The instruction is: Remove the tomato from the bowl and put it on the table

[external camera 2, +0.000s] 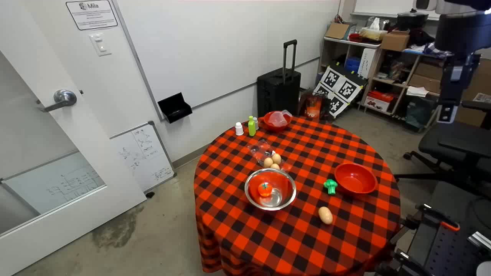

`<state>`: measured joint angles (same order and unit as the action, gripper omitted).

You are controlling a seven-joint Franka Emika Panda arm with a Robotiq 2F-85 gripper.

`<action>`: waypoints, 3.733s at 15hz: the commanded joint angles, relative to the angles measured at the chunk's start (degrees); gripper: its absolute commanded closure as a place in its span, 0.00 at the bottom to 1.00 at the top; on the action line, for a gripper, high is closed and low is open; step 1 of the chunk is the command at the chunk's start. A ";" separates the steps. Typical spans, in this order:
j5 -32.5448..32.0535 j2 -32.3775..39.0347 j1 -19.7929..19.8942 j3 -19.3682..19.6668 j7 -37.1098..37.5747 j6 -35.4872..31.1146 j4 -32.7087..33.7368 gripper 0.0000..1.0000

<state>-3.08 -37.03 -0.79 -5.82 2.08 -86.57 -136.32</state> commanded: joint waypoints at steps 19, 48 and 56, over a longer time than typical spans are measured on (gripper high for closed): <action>-0.54 24.92 -4.09 0.10 -5.28 -20.10 4.68 0.00; -0.68 90.41 -6.49 0.10 -9.49 -34.87 54.99 0.00; -2.43 97.87 -7.74 2.32 -8.27 -30.76 65.12 0.00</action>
<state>-3.67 57.12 -7.16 -5.02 -6.54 -120.32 -77.39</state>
